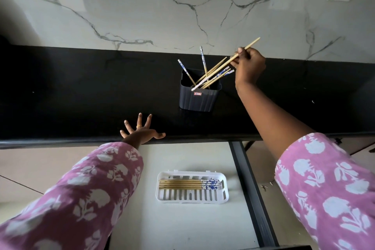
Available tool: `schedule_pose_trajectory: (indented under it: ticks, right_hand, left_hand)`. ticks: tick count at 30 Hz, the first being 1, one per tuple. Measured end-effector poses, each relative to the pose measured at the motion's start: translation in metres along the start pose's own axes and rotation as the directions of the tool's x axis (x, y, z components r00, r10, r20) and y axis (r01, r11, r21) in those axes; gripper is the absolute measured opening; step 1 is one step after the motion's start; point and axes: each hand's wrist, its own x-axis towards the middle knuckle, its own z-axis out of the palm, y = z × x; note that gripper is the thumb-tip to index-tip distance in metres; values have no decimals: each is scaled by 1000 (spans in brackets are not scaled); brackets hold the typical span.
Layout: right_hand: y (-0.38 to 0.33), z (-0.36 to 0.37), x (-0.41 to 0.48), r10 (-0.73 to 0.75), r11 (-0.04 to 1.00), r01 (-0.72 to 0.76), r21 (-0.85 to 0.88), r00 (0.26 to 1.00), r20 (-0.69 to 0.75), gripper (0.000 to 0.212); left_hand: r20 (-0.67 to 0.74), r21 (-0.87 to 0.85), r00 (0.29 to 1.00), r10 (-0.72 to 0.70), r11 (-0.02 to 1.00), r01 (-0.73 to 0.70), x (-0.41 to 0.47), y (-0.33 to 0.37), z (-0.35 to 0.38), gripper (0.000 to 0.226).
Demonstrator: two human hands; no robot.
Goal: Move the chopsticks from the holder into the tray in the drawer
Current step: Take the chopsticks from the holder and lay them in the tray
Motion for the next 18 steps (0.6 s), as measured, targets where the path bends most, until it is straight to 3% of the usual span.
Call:
schedule_pose_trajectory:
  ticks: [2, 6, 10, 13, 16, 18]
  right_hand:
    - [1, -3, -11, 8, 999, -10, 30, 997, 79, 11]
    - [7, -7, -36, 8, 1000, -14, 24, 974, 225, 27]
    - [26, -4, -70, 47, 999, -45, -13, 908, 417, 27]
    - [52, 2, -104, 91, 980, 31, -197, 810, 579, 8]
    - [91, 2, -142, 94, 901, 249, -355, 689, 719, 11]
    - [116, -3, -165, 117, 824, 404, -396, 564, 818, 12]
  left_hand:
    - [-5, -3, 1000, 4, 1000, -4, -1, 0, 1, 96]
    - [-10, -7, 1000, 3, 1000, -4, -2, 1, 1, 95]
    - [-10, 2, 1000, -6, 1000, 6, -1, 1, 1, 95]
    - [-15, 21, 1000, -3, 1000, 4, -1, 1, 1, 96]
    - [-9, 35, 1000, 0, 999, 0, 1, 1, 1, 97]
    - [-5, 42, 1000, -3, 999, 3, 2, 1, 1, 98]
